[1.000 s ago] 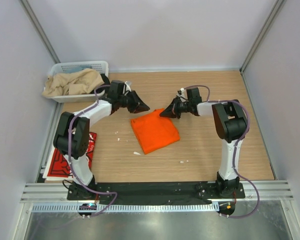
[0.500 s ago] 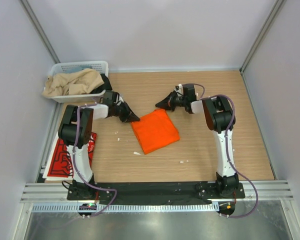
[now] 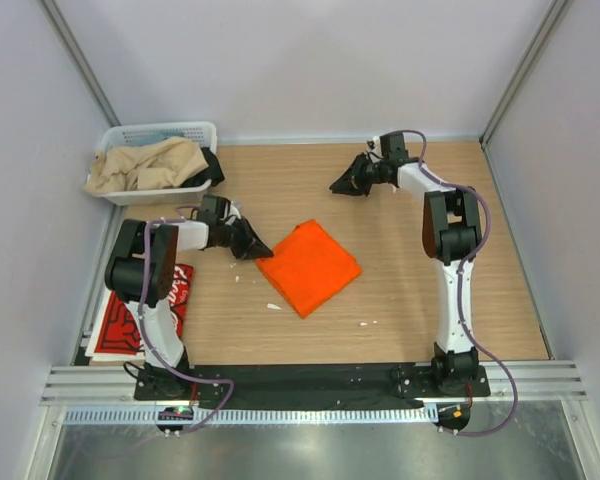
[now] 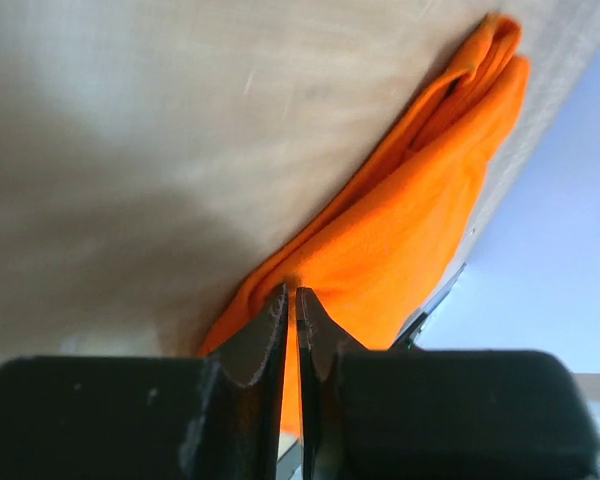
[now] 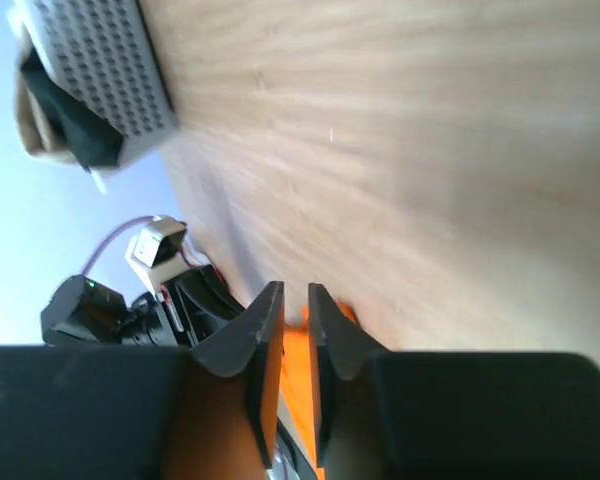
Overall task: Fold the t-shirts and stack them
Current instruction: Fold the tshirt, then neatly place the folded tshirt to the corner
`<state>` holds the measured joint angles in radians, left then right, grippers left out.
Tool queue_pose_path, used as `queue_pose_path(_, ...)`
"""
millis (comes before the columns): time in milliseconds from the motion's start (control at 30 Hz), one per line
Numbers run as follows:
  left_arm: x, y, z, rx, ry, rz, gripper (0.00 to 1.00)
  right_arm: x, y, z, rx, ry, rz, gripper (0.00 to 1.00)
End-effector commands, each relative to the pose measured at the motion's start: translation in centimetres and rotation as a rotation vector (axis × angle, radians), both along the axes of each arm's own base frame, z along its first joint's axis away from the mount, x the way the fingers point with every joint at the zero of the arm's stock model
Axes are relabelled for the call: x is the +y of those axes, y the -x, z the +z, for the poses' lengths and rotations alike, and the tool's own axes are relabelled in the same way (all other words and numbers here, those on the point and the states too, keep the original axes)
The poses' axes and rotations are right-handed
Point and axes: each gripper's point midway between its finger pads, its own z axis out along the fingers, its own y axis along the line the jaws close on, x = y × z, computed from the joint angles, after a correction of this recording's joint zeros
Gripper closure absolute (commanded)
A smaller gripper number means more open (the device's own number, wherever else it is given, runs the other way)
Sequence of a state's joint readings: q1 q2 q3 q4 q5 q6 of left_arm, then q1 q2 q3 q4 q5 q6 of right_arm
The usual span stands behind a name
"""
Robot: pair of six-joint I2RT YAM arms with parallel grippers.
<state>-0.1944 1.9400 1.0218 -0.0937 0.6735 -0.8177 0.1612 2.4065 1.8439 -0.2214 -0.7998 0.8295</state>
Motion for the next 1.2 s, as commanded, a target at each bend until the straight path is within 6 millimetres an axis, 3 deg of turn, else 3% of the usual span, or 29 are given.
queue_pose_path(0, 1.2, 4.2, -2.1, 0.065, -0.076, -0.006, 0.91, -1.0, 4.0, 5.1, -0.06, 0.164, 0.093, 0.77)
queue_pose_path(67, 0.7, 5.1, -1.9, 0.062, -0.071, -0.006, 0.91, -1.4, 5.9, 4.9, -0.055, 0.231, 0.112, 0.71)
queue_pose_path(100, 0.6, 6.0, -1.5, 0.056, -0.067, -0.008, 0.91, -1.8, 7.8, 5.2, -0.065, 0.273, 0.148, 0.69)
queue_pose_path(267, -0.1, 7.5, 0.2, 0.024, -0.061, -0.001, 0.85, -1.3, 14.1, 5.3, -0.131, 0.496, 0.268, 0.54)
queue_pose_path(300, 0.0, 7.2, 1.3, -0.006, -0.058, 0.006, 0.83, -1.3, 15.9, 4.4, -0.127, 0.543, 0.308, 0.5)
queue_pose_path(367, 0.9, 7.4, 1.7, -0.01, -0.119, 0.024, 0.77, 0.3, 18.5, 6.0, -0.203, 0.589, 0.358, 0.44)
queue_pose_path(400, 1.0, 6.7, 3.3, -0.058, -0.125, 0.032, 0.74, -0.2, 19.5, 5.2, -0.202, 0.659, 0.363, 0.42)
queue_pose_path(433, 1.7, 6.9, 3.5, -0.048, -0.17, 0.047, 0.72, -0.1, 20.2, 6.4, -0.241, 0.675, 0.359, 0.36)
queue_pose_path(467, 2.1, 6.3, 4.7, -0.084, -0.19, 0.053, 0.68, 1.1, 21.7, 6.6, -0.272, 0.697, 0.398, 0.34)
queue_pose_path(500, 2.4, 6.1, 5.4, -0.098, -0.21, 0.062, 0.66, 0.6, 22.5, 6.0, -0.274, 0.747, 0.397, 0.33)
queue_pose_path(567, 3.3, 5.7, 7.2, -0.127, -0.248, 0.092, 0.64, 0.9, 23.9, 7.0, -0.332, 0.777, 0.401, 0.28)
queue_pose_path(600, 3.6, 5.7, 7.8, -0.131, -0.255, 0.102, 0.63, 1.6, 25.5, 6.5, -0.351, 0.792, 0.441, 0.27)
queue_pose_path(667, 3.9, 5.8, 9.1, -0.149, -0.262, 0.127, 0.61, 1.7, 26.2, 7.1, -0.41, 0.836, 0.435, 0.26)
queue_pose_path(700, 4.1, 6.0, 9.5, -0.138, -0.259, 0.153, 0.61, 2.4, 27.6, 6.4, -0.443, 0.877, 0.475, 0.26)
queue_pose_path(800, 5.4, 6.8, 10.3, -0.144, -0.286, 0.233, 0.6, 2.9, 28.8, 5.8, -0.532, 0.988, 0.517, 0.27)
queue_pose_path(833, 5.7, 7.3, 10.4, -0.126, -0.288, 0.265, 0.6, 4.1, 30.5, 5.5, -0.576, 1.011, 0.572, 0.27)
queue_pose_path(867, 6.4, 7.9, 11.1, -0.142, -0.283, 0.297, 0.6, 3.7, 30.2, 5.5, -0.616, 1.084, 0.556, 0.28)
queue_pose_path(900, 7.2, 8.5, 10.8, -0.112, -0.304, 0.338, 0.6, 4.8, 31.7, 4.8, -0.652, 1.107, 0.607, 0.28)
queue_pose_path(967, 8.7, 9.6, 10.7, -0.086, -0.341, 0.401, 0.61, 5.2, 31.9, 4.6, -0.704, 1.169, 0.602, 0.29)
queue_pose_path(1067, 11.1, 11.8, 10.6, -0.046, -0.41, 0.506, 0.63, 7.7, 33.0, 3.9, -0.789, 1.195, 0.623, 0.35)
queue_pose_path(1167, 12.0, 13.4, 10.3, -0.035, -0.421, 0.555, 0.62, 9.6, 33.9, 2.9, -0.808, 1.227, 0.655, 0.39)
